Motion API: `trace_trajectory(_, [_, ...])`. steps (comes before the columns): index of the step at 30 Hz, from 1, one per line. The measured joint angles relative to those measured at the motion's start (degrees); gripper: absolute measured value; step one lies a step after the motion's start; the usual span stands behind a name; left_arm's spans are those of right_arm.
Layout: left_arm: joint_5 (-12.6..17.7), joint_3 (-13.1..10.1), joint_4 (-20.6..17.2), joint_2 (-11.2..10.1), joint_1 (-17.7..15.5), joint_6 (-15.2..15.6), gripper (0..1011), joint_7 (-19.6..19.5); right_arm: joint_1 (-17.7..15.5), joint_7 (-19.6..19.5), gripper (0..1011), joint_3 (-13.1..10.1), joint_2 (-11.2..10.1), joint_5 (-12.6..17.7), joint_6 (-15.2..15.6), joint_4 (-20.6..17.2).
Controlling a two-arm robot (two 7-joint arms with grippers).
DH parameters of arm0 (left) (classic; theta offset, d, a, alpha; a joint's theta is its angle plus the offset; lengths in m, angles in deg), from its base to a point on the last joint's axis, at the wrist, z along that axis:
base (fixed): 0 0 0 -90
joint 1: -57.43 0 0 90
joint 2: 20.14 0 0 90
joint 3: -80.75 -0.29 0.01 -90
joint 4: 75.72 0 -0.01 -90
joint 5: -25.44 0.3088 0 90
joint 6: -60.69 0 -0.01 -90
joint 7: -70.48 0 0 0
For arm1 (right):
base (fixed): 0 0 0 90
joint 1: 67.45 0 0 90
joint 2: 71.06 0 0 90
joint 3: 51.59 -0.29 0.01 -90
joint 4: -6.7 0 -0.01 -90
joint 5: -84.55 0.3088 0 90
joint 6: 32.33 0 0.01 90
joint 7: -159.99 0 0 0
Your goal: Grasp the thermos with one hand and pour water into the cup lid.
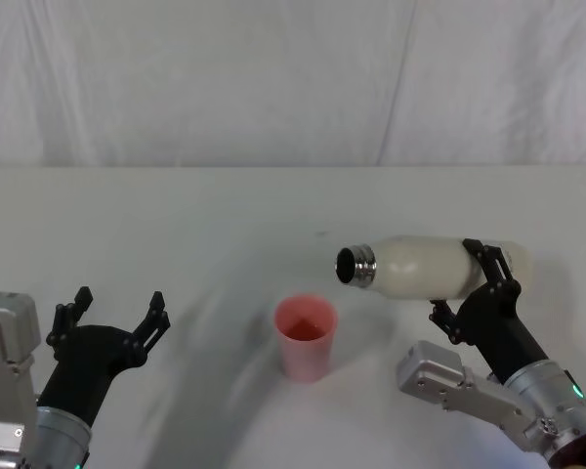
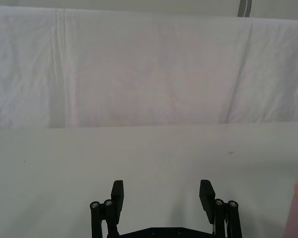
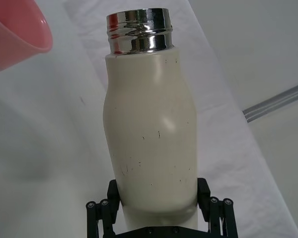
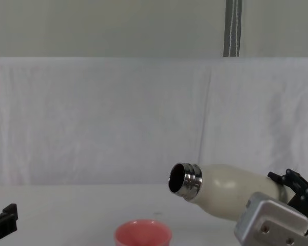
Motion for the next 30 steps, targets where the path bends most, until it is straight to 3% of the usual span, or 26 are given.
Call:
trace_trajectory(12, [0.0, 0.0, 0.0, 0.0, 0.0, 0.0, 1001, 0.0, 0.6, 0.5, 961, 0.6, -1.8, -2.0, 0.8, -1.2])
trace_trajectory(30, [0.0, 0.0, 0.0, 0.0, 0.0, 0.0, 1001, 0.0, 1.6, 0.1, 961, 1.7, -2.9, -4.2, 1.5, -1.5])
